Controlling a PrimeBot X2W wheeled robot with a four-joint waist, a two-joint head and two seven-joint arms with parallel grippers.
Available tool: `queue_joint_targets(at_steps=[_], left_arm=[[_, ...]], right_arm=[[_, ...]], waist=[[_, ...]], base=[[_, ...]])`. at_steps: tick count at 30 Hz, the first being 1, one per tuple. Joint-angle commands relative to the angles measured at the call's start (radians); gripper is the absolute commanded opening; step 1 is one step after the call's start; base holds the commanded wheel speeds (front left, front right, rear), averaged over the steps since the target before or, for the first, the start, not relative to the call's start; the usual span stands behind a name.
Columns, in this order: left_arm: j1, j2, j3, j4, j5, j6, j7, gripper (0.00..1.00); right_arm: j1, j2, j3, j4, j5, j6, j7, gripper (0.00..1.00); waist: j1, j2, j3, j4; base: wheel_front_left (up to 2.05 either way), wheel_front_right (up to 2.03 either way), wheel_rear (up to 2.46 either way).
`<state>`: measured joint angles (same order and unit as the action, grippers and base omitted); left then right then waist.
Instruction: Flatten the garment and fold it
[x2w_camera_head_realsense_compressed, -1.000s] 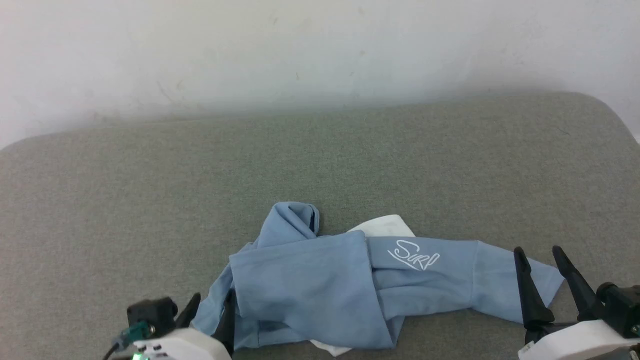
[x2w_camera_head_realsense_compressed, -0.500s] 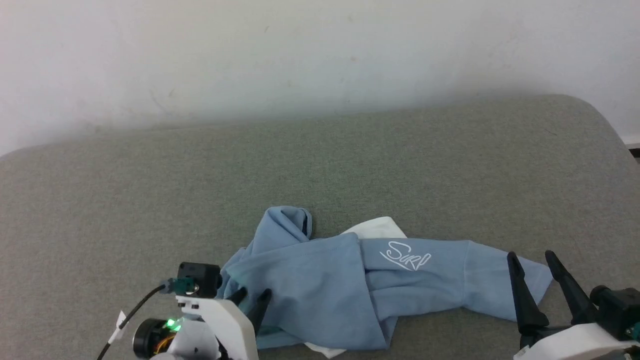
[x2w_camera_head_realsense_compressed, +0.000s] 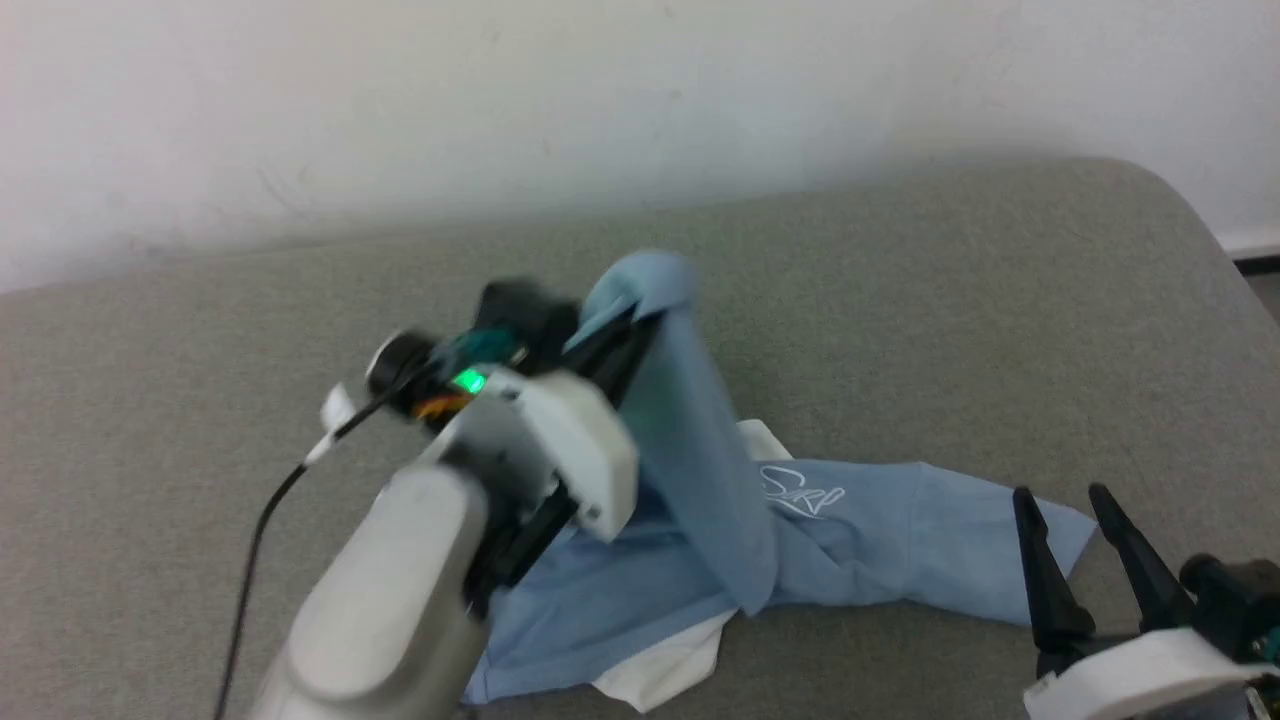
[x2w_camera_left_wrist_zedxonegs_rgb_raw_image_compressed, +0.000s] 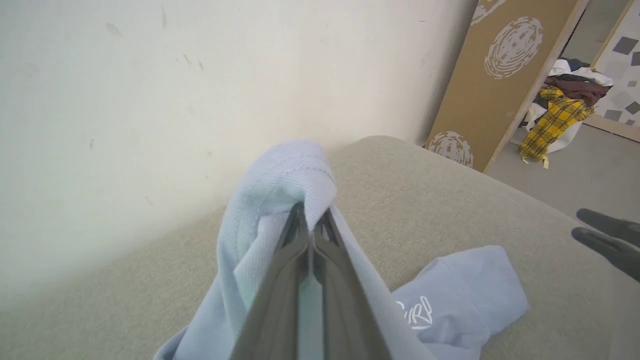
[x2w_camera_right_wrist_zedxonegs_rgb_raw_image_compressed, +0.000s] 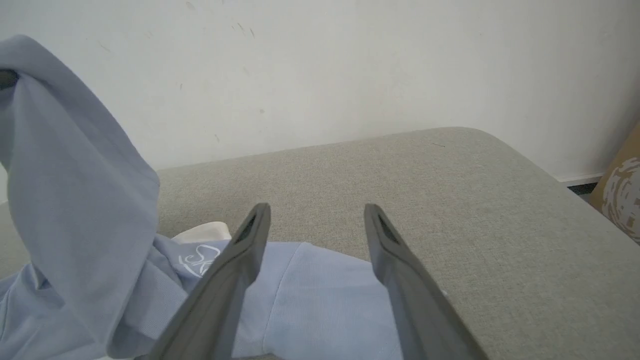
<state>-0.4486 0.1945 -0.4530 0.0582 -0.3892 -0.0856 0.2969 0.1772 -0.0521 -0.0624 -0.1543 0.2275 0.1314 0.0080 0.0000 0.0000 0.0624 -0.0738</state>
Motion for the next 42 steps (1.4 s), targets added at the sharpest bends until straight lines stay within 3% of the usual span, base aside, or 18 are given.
queue_joint_targets(at_steps=[1, 6, 11, 20, 21, 23, 29, 34, 38, 42], left_arm=[[-0.028, -0.008, -0.005, 0.012, 0.009, -0.005, -0.009, 0.0], [-0.249, -0.039, 0.011, 0.224, 0.049, -0.007, -0.071, 0.0], [-0.416, -0.007, 0.075, 0.491, 0.073, 0.024, -0.157, 0.0], [-0.511, 0.005, 0.133, 0.852, 0.031, 0.018, -0.287, 0.0], [-0.512, -0.002, 0.136, 0.872, 0.024, 0.015, -0.303, 0.26], [-0.507, -0.018, 0.144, 0.901, 0.006, 0.007, -0.336, 1.0], [-0.438, -0.052, 0.167, 0.906, -0.035, -0.003, -0.47, 1.0], [-0.314, -0.046, 0.195, 0.821, -0.065, 0.013, -0.52, 1.0], [-0.175, -0.015, 0.205, 0.704, -0.082, 0.045, -0.471, 1.0], [-0.021, 0.041, 0.206, 0.523, -0.101, 0.079, -0.325, 1.0]], right_arm=[[-0.017, 0.002, 0.002, -0.002, -0.001, -0.001, -0.004, 1.0], [-0.07, 0.002, 0.032, 0.001, 0.005, -0.001, -0.014, 1.0], [-0.109, 0.002, 0.051, 0.03, 0.017, -0.001, -0.035, 1.0], [-0.165, 0.002, 0.082, 0.084, 0.024, -0.001, -0.075, 1.0], [-0.168, 0.002, 0.08, 0.087, 0.022, -0.001, -0.077, 1.0], [-0.171, 0.002, 0.079, 0.09, 0.016, -0.001, -0.08, 1.0], [-0.149, 0.002, 0.063, 0.084, -0.007, -0.001, -0.069, 1.0], [-0.109, 0.002, 0.043, 0.061, -0.021, -0.001, -0.045, 1.0], [-0.073, 0.002, 0.027, 0.039, -0.023, -0.001, -0.025, 1.0], [-0.04, 0.002, 0.017, 0.02, -0.022, -0.001, -0.009, 1.0]], waist=[[0.0, 0.0, 0.029, -0.022], [0.0, 0.0, 0.104, -0.085], [0.0, 0.0, 0.177, -0.144], [0.0, 0.0, 0.24, -0.177], [0.0, 0.0, 0.239, -0.171], [0.0, 0.0, 0.228, -0.156], [0.0, 0.0, 0.155, -0.092], [0.0, 0.0, 0.085, -0.035], [0.0, 0.0, 0.046, 0.001], [0.0, 0.0, 0.017, 0.029]], base=[[0.0, 0.0, 0.0], [0.0, 0.0, 0.0], [0.0, 0.0, 0.0], [0.0, 0.0, 0.0], [0.0, 0.0, 0.0], [0.0, 0.0, 0.0], [0.0, 0.0, 0.0], [0.0, 0.0, 0.0], [0.0, 0.0, 0.0], [0.0, 0.0, 0.0]])
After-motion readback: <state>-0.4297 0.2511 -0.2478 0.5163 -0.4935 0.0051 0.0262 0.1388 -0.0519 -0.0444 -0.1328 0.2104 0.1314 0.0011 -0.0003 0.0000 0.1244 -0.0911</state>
